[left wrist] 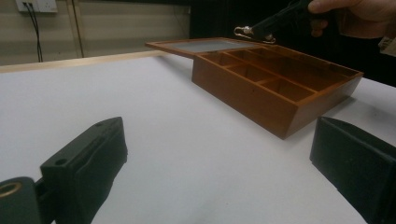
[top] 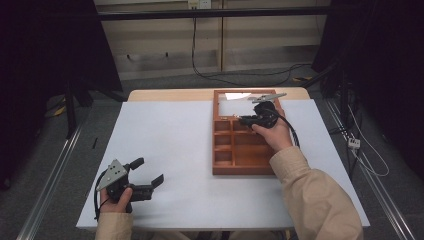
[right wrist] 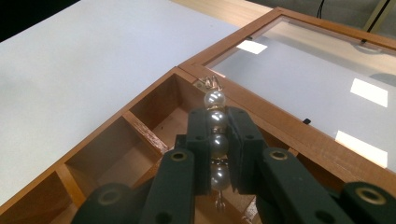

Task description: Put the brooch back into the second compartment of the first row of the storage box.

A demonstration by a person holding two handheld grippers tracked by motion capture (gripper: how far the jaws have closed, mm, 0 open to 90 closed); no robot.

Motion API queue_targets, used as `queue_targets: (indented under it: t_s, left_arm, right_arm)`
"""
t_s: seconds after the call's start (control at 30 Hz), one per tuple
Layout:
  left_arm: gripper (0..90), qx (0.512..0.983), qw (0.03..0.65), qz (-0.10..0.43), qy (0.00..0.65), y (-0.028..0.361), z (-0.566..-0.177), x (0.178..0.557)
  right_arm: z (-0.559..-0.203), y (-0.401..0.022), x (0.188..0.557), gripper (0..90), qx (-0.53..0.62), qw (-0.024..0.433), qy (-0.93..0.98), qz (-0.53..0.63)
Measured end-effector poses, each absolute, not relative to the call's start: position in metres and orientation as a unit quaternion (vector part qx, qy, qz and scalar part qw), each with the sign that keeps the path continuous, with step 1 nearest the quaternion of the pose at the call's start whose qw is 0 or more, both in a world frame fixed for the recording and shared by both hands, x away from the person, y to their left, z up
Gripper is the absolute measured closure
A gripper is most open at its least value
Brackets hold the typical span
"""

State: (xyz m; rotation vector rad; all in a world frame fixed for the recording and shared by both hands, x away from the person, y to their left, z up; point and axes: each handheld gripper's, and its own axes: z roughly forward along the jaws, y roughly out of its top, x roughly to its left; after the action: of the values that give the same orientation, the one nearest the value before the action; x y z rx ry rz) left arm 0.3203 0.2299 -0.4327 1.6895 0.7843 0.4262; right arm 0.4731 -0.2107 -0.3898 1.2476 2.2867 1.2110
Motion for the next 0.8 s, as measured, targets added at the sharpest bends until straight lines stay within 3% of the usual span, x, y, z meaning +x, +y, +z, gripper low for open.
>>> queue_targets:
  t_s: [0.8]
  left_arm:
    - [3.8, 0.722, 0.578, 0.179, 0.335, 0.229, -0.433, 0.320]
  right_arm:
    - [-0.403, -0.211, 0.483, 80.6, 0.443, 0.139, 0.784, 0.412]
